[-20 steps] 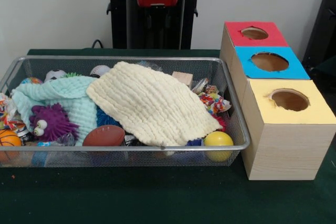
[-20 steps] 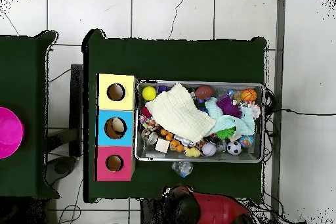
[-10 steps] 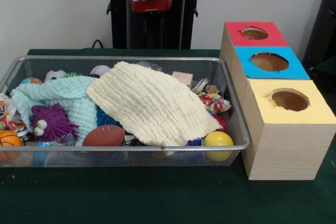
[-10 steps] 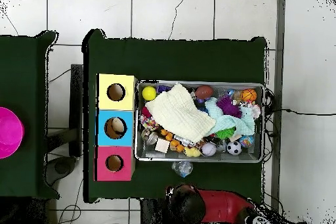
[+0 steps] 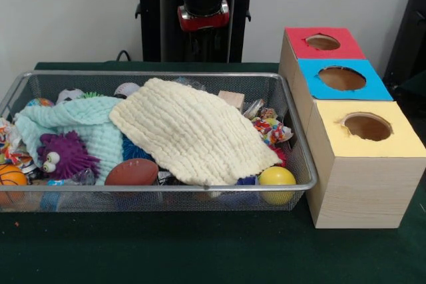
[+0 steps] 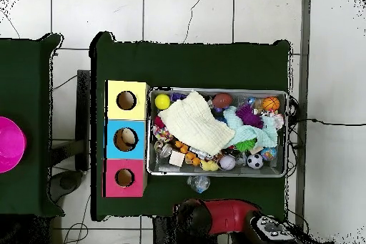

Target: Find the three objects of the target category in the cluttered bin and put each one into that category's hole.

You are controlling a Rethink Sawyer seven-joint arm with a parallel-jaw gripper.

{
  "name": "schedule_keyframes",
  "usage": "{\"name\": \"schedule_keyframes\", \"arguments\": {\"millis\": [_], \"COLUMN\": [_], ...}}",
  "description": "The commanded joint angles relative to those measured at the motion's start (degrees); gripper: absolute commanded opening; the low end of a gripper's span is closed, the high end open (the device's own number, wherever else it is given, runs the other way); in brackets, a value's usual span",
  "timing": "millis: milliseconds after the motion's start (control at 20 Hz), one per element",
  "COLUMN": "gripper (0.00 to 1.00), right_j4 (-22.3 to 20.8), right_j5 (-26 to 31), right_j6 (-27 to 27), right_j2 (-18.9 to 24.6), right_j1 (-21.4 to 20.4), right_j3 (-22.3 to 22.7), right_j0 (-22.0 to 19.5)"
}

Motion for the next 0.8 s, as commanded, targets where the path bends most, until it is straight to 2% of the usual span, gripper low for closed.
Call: {"name": "schedule_keyframes", "arguments": {"millis": [50,300,800], "gripper": [1.0,1.0,1.0], "right_j4": [-1.85,-0.86,1.45], "right_j5": [-5.75,-4.81,-4.99], "right_j6": [6.03,6.3,8.42], "right_j2": [1.38,0.95,-0.47], "right_j1": [4.49,3.59,6.3], "right_j3": [-9.67,-9.21,-12.23], "right_j0": [1.32,1.89,4.94]}}
